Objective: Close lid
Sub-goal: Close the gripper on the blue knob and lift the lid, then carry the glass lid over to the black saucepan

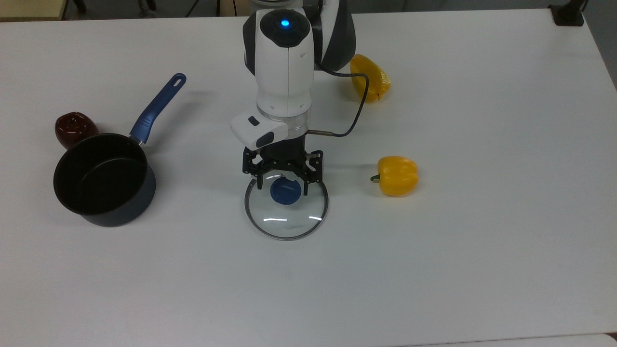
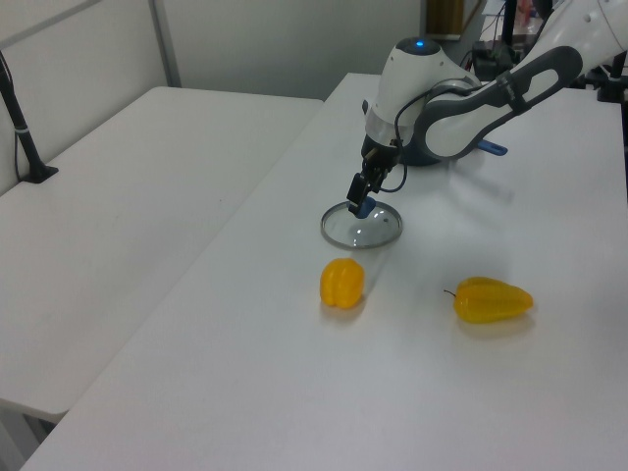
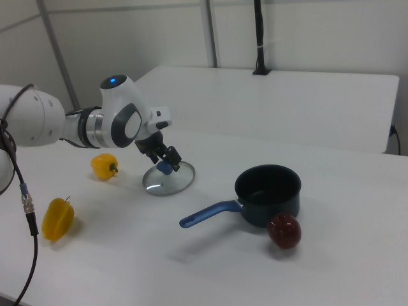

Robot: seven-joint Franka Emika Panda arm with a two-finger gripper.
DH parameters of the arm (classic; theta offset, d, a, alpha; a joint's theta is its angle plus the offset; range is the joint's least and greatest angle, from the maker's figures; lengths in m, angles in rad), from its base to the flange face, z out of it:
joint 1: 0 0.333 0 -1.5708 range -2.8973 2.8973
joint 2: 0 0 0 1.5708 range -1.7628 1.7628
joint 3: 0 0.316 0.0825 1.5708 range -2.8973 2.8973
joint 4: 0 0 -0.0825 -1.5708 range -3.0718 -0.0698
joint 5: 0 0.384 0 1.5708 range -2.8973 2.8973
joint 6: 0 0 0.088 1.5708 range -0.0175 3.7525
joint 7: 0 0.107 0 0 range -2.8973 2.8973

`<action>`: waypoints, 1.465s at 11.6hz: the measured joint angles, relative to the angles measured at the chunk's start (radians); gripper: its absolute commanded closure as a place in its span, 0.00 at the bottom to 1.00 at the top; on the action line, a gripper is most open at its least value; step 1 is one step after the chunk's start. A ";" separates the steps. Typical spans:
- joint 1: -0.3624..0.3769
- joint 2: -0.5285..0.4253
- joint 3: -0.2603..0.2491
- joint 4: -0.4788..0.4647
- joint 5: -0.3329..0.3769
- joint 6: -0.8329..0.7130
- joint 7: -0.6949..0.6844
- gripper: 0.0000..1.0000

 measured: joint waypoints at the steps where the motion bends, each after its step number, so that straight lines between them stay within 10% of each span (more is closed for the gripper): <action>1: 0.000 0.005 0.000 0.000 0.000 0.004 0.010 0.23; 4: 0.002 0.009 0.001 0.000 -0.052 0.005 0.063 0.54; 9: 0.003 0.000 -0.002 0.016 -0.059 -0.006 0.091 0.55; 17: -0.117 -0.113 -0.014 0.230 -0.059 -0.437 0.079 0.55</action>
